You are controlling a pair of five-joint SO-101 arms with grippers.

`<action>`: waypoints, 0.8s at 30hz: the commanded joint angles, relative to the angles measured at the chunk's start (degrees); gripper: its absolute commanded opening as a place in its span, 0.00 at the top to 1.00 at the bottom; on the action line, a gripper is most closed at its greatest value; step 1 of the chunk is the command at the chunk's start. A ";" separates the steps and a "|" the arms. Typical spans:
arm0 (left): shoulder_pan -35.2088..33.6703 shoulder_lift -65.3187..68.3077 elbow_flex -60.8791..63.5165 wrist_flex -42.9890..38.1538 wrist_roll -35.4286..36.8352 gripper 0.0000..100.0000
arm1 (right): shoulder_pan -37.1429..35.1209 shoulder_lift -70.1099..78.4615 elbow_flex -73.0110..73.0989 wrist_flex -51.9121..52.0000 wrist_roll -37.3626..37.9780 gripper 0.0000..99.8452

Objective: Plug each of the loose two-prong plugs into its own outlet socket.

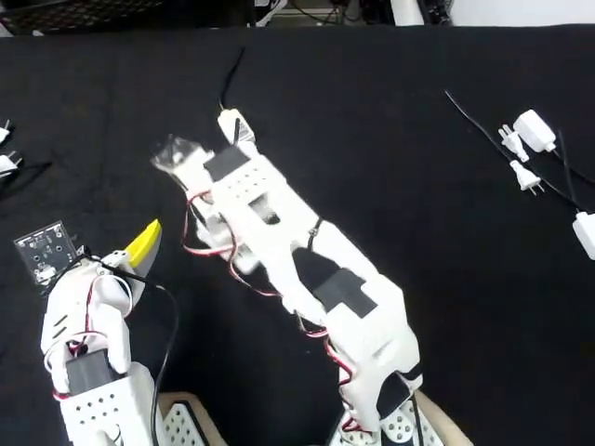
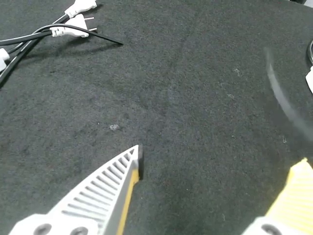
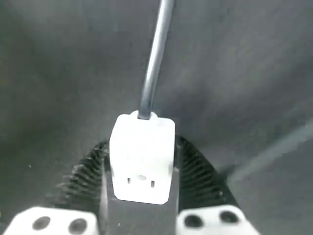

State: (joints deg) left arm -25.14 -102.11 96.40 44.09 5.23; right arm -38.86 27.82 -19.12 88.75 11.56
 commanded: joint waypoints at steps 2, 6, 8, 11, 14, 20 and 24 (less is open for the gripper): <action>1.71 -0.53 0.75 -0.79 -0.70 0.56 | -0.79 -0.40 -11.82 1.23 -0.18 0.99; 3.91 -0.53 0.66 -1.14 -0.88 0.56 | -0.62 -0.40 -15.78 -0.18 -3.60 0.99; 4.09 -0.53 0.22 -2.02 -0.88 0.56 | -0.70 -0.40 -16.48 -0.53 -4.13 0.99; 8.22 -0.09 1.19 -7.03 -0.88 0.56 | -1.32 -0.40 -17.36 -0.53 -4.04 0.99; 13.49 -0.53 1.10 -7.65 -2.46 0.56 | -1.76 -0.40 -19.38 -0.53 -4.04 0.99; 20.79 -0.53 1.10 -9.67 -8.09 0.56 | -0.70 -0.75 -22.90 -0.35 -6.33 0.99; 21.14 -0.53 1.10 -9.23 -8.09 0.56 | 0.18 -0.31 -22.46 -0.18 -6.51 0.99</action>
State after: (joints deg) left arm -5.10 -102.29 96.48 35.82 -2.24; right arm -39.21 27.82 -39.16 88.75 5.76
